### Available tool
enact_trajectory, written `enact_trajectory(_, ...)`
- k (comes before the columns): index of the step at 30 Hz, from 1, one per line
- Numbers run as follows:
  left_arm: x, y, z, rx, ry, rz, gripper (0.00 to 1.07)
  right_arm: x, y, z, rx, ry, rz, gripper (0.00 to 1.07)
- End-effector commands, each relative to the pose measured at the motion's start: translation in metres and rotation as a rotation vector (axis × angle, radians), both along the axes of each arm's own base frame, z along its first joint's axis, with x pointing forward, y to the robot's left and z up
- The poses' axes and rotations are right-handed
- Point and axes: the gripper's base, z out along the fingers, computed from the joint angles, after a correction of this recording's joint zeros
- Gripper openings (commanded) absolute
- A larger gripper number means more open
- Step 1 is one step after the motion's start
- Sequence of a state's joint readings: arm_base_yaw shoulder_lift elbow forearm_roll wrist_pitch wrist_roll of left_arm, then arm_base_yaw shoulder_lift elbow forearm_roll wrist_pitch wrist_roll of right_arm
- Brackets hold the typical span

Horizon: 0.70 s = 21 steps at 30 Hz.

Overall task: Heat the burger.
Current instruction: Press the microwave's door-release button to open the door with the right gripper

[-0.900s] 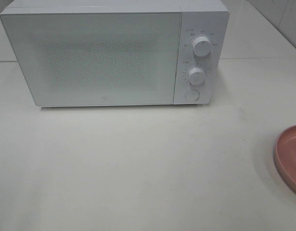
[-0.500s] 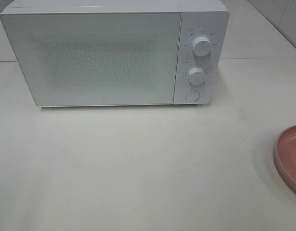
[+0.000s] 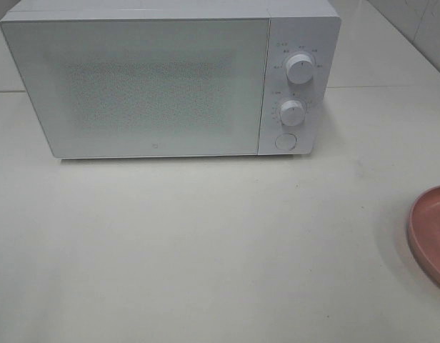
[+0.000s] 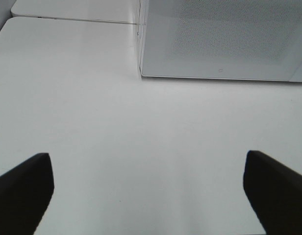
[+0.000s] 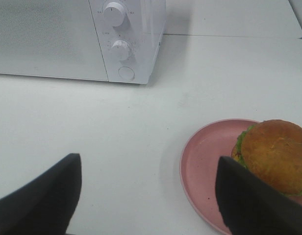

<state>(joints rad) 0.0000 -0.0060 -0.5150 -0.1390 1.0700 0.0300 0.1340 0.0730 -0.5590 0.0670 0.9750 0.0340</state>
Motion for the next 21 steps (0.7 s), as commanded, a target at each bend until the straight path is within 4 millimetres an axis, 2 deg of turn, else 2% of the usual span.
enact_trajectory(1,-0.003,0.000,0.000,0.001,-0.020,0.001,0.98,0.015,0.001,0.005,0.001,0.033,-0.013,0.74)
enact_trajectory(21,-0.003,0.000,0.000,0.001,-0.020,0.001,0.98,0.087,0.010,0.009,-0.007,0.083,-0.025,0.74)
